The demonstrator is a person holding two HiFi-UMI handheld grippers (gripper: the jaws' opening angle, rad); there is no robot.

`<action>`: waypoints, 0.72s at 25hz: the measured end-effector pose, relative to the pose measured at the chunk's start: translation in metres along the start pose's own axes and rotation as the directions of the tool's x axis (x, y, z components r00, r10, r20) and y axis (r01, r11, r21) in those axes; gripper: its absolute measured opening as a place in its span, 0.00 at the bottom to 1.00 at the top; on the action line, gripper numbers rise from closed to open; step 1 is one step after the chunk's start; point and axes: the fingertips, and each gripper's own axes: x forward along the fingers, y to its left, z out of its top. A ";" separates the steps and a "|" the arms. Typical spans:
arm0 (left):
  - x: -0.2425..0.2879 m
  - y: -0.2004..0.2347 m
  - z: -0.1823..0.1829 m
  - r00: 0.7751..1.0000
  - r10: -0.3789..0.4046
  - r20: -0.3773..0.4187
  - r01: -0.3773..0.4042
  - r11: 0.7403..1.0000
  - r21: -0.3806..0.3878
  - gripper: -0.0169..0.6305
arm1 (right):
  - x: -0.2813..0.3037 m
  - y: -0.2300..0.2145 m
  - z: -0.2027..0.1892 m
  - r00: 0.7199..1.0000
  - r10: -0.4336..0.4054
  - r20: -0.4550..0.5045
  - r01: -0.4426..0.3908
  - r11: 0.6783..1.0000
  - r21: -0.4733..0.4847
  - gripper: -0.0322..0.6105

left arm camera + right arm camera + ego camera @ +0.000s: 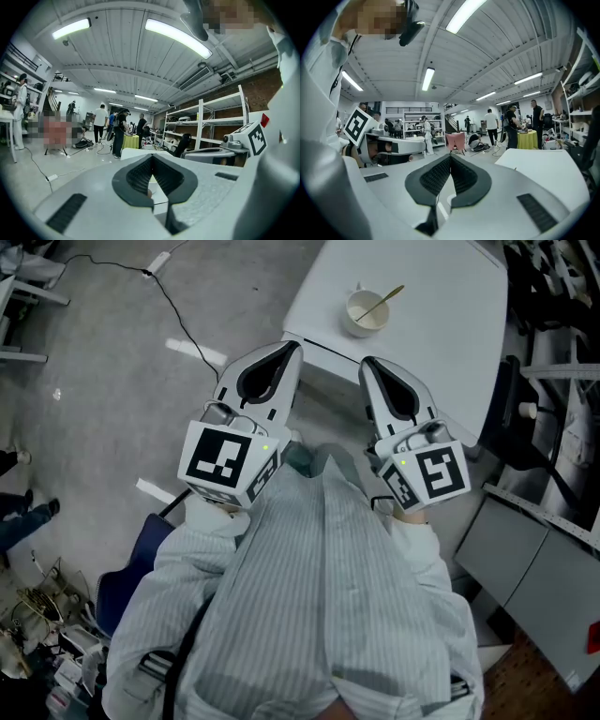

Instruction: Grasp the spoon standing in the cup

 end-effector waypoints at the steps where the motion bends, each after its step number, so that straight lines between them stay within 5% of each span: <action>1: 0.002 0.004 -0.001 1.000 -0.004 -0.003 0.004 1.000 -0.004 0.04 | 0.003 -0.002 -0.002 1.000 -0.007 -0.008 0.007 1.000 0.002 0.06; 18: 0.095 0.055 0.005 1.000 -0.003 -0.012 0.003 1.000 -0.020 0.04 | 0.073 -0.088 -0.004 0.998 -0.032 -0.048 0.033 0.999 0.008 0.06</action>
